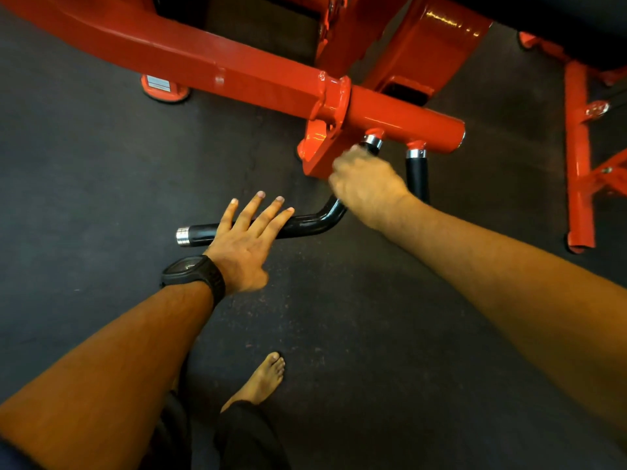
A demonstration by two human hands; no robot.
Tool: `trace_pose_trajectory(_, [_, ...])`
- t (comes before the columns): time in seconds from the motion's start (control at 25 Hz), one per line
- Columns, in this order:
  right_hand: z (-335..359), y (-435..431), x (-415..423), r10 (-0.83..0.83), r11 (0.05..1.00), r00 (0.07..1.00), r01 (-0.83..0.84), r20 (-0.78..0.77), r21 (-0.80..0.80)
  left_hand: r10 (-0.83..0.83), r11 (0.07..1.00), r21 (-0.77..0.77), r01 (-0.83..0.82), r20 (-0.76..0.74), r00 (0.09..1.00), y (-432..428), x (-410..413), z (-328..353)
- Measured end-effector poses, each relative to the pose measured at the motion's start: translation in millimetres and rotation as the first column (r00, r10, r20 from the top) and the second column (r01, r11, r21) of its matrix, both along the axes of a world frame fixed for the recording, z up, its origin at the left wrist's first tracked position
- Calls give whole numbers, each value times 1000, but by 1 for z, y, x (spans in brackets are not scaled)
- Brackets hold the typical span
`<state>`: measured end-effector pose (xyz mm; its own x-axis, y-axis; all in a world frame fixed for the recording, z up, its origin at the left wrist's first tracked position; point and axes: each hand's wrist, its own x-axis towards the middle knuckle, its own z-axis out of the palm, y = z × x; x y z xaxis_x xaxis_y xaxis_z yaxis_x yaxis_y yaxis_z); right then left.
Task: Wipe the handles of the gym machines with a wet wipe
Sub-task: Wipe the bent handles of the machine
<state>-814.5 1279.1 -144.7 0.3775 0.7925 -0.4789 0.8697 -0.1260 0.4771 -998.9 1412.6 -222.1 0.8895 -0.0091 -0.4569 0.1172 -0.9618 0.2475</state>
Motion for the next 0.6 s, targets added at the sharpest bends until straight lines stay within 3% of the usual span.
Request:
trace_pose_trajectory(0.12, [3,-9,2,-197,974,980,191,39,120,3,1000,-14,-3,-5,1000,1,0,0])
trace_pose_trajectory(0.2, [-7,-19,-26,-176,978,984,174,9,115,4,1000,-23,-4,-7,1000,1,0,0])
trace_pose_trajectory(0.32, [-18,-25,-43,-294,890,927,354,-232,287,6,1000,-30,-7,-11,1000,1,1,2])
trace_pose_trajectory(0.48, [-35,-25,-86,-430,510,784,620,-447,597,16,999,-41,-17,-18,1000,2,2,2])
trace_pose_trajectory(0.52, [-40,-20,-103,-493,331,685,718,-536,613,13,999,-42,-14,-23,1000,2,2,3])
trace_pose_trajectory(0.6, [-46,-3,-130,-572,-150,364,835,-736,529,12,999,-41,-13,-24,1000,1,1,3])
